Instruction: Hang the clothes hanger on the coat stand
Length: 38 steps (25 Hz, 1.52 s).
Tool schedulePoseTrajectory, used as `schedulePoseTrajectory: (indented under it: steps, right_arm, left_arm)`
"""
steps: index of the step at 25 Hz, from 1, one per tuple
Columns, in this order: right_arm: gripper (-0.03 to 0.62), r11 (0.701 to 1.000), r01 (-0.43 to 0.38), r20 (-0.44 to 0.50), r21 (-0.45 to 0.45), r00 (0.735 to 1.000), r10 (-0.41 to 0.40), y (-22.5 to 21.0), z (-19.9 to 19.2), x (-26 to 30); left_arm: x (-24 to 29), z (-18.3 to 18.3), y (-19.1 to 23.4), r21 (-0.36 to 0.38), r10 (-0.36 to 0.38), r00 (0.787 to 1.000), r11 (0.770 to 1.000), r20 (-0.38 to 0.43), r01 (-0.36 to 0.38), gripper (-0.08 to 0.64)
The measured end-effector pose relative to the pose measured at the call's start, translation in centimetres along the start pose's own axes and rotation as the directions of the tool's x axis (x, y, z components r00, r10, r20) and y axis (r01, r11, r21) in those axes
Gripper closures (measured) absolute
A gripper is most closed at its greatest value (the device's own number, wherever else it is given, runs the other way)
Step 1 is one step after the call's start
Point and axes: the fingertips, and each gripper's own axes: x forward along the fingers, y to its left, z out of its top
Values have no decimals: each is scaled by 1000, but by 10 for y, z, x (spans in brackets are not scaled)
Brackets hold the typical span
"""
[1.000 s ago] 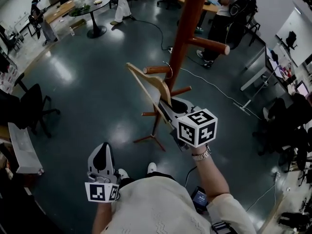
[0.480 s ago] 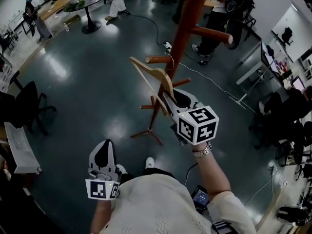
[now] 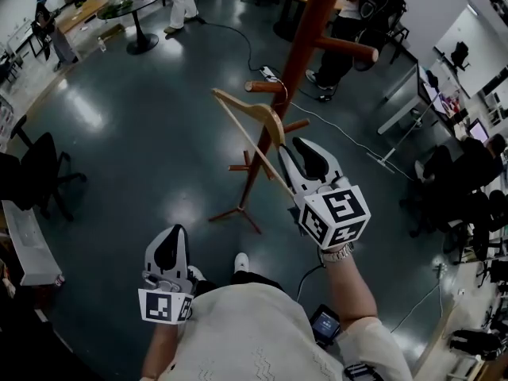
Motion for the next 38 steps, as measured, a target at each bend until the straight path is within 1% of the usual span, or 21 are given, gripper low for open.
schedulePoseTrajectory:
  steps: [2,3,5,7,8,9,11,14,17,18,19,21,23,26,30,34,38]
  right_arm:
    - [483,1000,17,29,3,999,-17,3,7,-14]
    - [483,1000,13,52,6,999,-13,7,12,-21]
    - [485,1000,-19,111,20,994,17,19,21,-34]
    - [485,998,-51,144,38,989,45,35,24,-42]
    - [489,997,-61,150,50,987,52,43,24,-44]
    - [523,996,-68,156,65,986,57,51,21,-46]
    - [563,991,-88,160,105,985,70,70,13,-46]
    - [574,975,-159,144,158,980,136,107,-4,-40]
    - [574,948,-240,142,208,967,213,147,-21,-29]
    - [574,941,-264,141,212,961,238,159,-26,-25]
    - [574,937,-286,139,201,955,262,172,-31,-21]
    - [574,939,-312,134,147,946,294,198,-43,-13]
    - [574,945,-308,116,108,948,296,221,-60,-4]
    - [574,943,-308,71,122,951,301,249,-83,9]
    - [574,941,-313,18,130,949,314,275,-101,18]
    - [574,932,-331,9,145,943,333,295,-107,27]
    - [574,931,-346,4,116,937,348,310,-107,30]
  left_arm:
    - [-2,1,2,0,-17,1000,1000,2,17,548]
    - [-3,1,3,0,-24,1000,1000,5,24,548]
    - [-4,4,6,-1,-36,999,999,11,36,548]
    - [-6,6,11,-2,-43,999,999,17,43,548]
    - [-8,7,14,-1,-45,999,999,18,45,548]
    - [-9,8,18,0,-44,999,999,19,44,548]
    - [-14,9,27,-1,-36,999,999,21,36,548]
    - [-21,12,45,-2,-17,999,1000,30,17,548]
    - [-25,11,58,-2,-6,1000,1000,28,6,548]
    - [-26,10,60,-2,-3,1000,1000,27,4,548]
    - [-28,10,62,-1,-1,1000,1000,24,1,548]
    - [-33,10,67,1,4,1000,1000,19,-4,548]
    - [-40,10,76,10,15,1000,1000,11,-15,548]
    - [-57,10,96,29,46,999,999,0,-46,548]
    - [-78,6,117,10,91,996,996,-24,-90,548]
    - [-92,2,128,17,107,994,994,-38,-106,548]
    - [-98,0,135,20,96,994,995,-43,-95,548]
